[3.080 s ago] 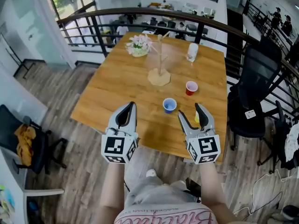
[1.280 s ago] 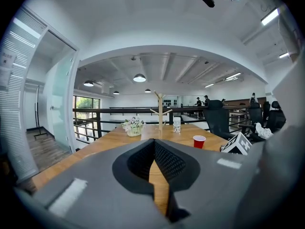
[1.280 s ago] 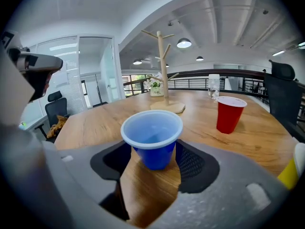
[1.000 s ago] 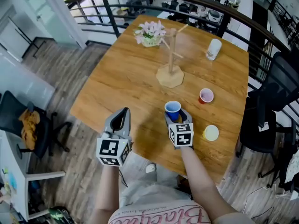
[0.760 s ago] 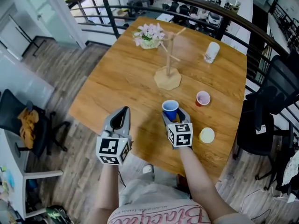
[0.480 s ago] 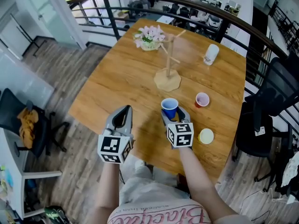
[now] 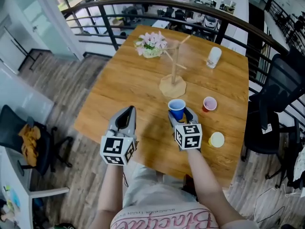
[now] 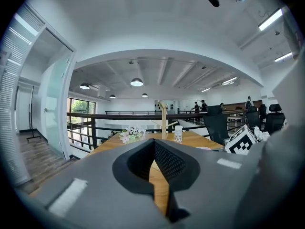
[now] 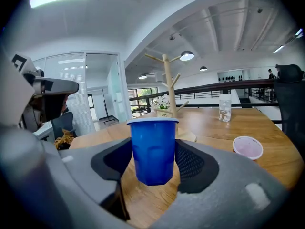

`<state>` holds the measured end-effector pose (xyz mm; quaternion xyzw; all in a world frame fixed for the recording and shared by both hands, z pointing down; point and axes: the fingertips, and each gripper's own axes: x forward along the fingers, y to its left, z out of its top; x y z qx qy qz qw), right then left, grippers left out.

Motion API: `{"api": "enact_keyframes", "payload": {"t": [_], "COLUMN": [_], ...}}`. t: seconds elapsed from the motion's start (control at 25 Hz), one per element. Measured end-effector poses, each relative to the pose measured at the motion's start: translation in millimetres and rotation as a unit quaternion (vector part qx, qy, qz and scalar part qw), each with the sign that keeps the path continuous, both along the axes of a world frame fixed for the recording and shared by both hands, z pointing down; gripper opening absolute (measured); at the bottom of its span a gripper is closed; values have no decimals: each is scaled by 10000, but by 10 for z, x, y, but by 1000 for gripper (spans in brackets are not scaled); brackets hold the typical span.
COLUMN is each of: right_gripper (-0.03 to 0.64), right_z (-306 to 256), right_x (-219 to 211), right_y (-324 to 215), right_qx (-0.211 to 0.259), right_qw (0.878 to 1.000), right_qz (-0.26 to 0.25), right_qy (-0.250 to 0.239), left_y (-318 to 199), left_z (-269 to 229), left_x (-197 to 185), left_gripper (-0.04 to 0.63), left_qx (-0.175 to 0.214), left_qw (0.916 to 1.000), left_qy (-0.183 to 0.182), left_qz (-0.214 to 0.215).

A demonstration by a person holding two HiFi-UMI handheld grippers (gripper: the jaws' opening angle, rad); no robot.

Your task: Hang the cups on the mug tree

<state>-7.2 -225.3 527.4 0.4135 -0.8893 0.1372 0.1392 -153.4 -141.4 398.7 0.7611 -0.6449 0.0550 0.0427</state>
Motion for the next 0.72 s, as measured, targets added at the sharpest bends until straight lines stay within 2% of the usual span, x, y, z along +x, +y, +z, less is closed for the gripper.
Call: {"api": "enact_keyframes", "payload": {"t": [0.2,0.36,0.56,0.72], "right_gripper": [278,278,278,278], "right_z": [-124,-306,-360,-231], "right_x": [-139,-310,-474,-592], "right_y": [-193,-392,-630,-682], "right_qx": [32,29,-722,-1476], "right_qw": [9998,9999,9958,9822], "right_qz": [210,111,219,308], "right_qy": [-37,61,-519,-1120], "left_y": [-201,-328,-436,-510], "left_z": [-117,-205,-212,-193], "left_x": [-192,-351,-517,-642], "left_gripper": [11,11,11,11], "left_qx": [130,225,246,257], "left_qw": [9997,9993,9989,9988], "left_qy": [-13,38,61,94], "left_qz": [228,310,387,408]}}
